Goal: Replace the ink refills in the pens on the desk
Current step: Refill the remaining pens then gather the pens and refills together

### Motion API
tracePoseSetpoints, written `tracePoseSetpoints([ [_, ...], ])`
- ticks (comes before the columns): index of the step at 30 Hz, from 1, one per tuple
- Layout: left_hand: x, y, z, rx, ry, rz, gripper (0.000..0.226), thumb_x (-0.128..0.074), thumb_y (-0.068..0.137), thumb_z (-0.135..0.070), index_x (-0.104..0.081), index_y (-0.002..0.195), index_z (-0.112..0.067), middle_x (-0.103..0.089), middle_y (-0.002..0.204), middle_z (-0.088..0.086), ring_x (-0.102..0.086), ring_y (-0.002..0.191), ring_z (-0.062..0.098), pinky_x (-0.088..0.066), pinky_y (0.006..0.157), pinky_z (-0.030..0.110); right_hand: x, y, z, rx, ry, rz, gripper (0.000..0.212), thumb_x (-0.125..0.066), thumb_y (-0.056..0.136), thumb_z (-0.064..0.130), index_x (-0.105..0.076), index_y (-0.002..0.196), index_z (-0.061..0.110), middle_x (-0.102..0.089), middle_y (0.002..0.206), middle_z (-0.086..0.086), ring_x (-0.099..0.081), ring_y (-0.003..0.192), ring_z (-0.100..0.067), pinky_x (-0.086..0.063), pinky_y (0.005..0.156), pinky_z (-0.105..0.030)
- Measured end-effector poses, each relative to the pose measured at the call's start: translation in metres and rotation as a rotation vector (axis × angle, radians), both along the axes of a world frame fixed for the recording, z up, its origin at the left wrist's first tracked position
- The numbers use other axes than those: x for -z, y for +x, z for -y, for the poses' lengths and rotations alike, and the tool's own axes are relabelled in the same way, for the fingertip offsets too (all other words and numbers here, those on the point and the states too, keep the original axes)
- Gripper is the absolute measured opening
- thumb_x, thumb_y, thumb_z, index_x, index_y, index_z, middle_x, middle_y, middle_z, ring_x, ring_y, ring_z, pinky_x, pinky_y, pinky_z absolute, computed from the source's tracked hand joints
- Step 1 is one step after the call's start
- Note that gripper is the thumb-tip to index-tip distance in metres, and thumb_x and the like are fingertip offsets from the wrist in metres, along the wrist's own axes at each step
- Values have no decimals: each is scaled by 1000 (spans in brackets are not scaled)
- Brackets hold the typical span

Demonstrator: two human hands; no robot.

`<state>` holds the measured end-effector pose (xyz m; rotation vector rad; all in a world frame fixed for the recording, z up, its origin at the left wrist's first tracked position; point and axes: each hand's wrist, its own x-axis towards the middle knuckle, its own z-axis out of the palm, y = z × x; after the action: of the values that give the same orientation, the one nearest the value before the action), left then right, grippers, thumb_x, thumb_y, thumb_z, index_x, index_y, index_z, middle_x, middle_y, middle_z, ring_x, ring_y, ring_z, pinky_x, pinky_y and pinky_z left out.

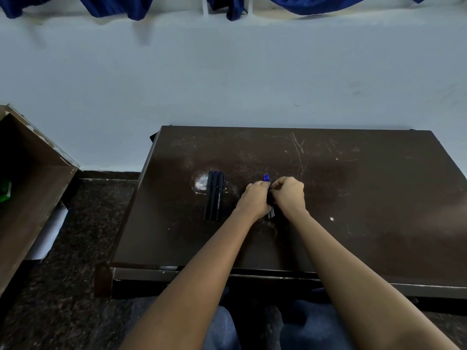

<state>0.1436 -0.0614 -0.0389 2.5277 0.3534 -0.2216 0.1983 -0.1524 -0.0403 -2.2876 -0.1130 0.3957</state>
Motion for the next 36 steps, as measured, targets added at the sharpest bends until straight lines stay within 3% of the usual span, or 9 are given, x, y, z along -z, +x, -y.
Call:
tracePoseSetpoints([
  [4,1,0,-1,14,11,4,54,-63,79,-4,-49,131,-7,-52,131,11,-44,123,31,-42,99,44,1,0,0,8,18,-16,12,-63,82,5,-66,74,13,-70,85,-13,-70,79,-30,-60,74,-43],
  [23,4,2,-1,21,41,6,65,-63,83,-6,-36,142,-7,-43,144,10,-38,130,31,-38,105,44,0,-1,0,-6,0,3,12,-64,82,4,-65,74,12,-70,84,-12,-69,80,-29,-59,75,-42],
  [36,5,2,-2,-9,24,33,65,-64,84,-6,-35,143,-7,-42,145,10,-39,130,31,-38,105,42,-2,0,2,-4,-9,14,6,-63,86,8,-69,85,7,-70,90,-13,-68,82,-27,-55,70,-32],
])
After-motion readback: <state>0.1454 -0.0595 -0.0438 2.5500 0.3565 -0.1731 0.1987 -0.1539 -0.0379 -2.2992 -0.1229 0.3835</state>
